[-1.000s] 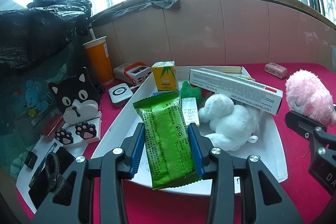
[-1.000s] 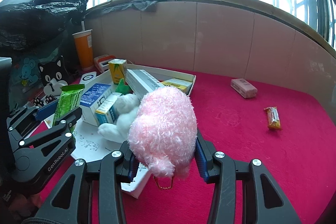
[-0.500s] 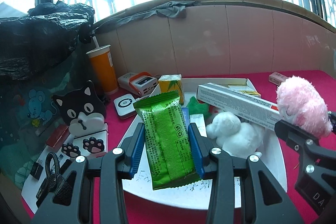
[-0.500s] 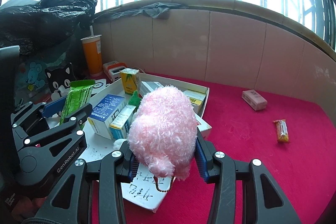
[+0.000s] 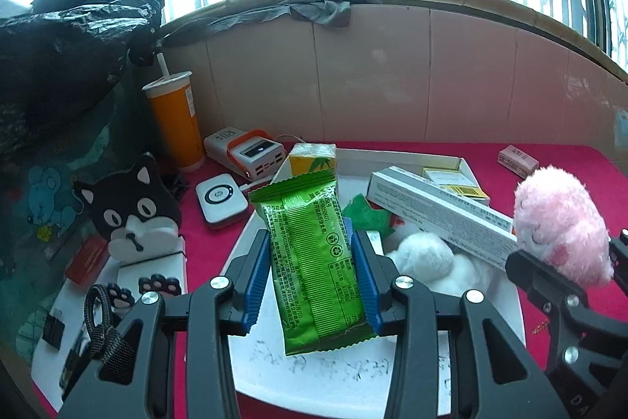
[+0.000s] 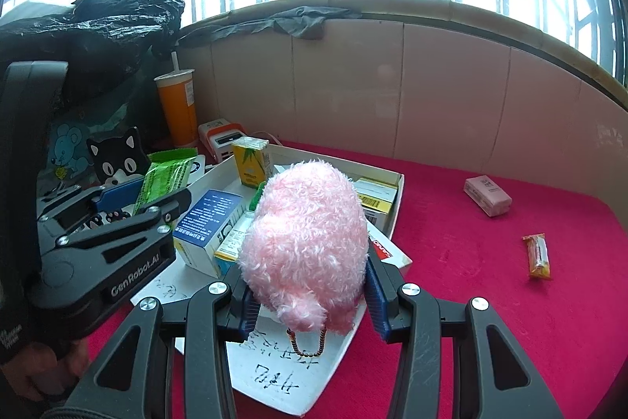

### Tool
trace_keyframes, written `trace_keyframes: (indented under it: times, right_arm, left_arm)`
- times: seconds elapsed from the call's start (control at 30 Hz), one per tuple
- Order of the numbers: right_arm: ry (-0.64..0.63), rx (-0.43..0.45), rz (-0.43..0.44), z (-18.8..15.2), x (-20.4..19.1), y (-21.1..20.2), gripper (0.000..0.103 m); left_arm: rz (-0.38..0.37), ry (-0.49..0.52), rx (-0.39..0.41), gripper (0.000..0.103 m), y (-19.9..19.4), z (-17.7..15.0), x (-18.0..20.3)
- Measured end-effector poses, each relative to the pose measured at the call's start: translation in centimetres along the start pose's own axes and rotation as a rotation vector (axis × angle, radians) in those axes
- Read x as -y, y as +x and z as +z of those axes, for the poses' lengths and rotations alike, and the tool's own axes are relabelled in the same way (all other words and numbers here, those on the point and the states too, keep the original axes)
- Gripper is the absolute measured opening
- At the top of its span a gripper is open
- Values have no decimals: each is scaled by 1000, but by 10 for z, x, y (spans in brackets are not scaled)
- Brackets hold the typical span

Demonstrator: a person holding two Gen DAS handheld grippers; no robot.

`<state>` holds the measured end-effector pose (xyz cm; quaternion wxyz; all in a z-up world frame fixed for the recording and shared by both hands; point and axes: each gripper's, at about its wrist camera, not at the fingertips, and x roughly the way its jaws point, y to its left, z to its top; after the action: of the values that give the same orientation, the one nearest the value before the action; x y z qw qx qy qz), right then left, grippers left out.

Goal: Organize objects
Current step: 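Carry the green wrapper and pink plush with both tools over the tray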

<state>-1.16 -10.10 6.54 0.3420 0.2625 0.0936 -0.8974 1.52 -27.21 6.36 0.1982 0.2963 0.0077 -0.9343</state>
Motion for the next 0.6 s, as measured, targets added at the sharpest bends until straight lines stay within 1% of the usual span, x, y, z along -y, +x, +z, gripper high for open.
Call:
trace_keyframes:
  times: [0.2, 0.37, 0.53, 0.6]
  right_arm:
    - [-2, -8, 21, 9, -7, 7, 50]
    - [-5, -11, 30, 19, -13, 13, 50]
    - [4, -35, 42, 22, -19, 26, 50]
    - [5, -41, 44, 23, -22, 31, 50]
  left_arm:
    - [-22, 19, -15, 40, 14, 18, -2]
    - [-31, 8, -41, 40, 29, 29, -4]
    - [-36, 27, -56, 40, 47, 40, -3]
    - [-61, 29, -60, 40, 53, 46, -4]
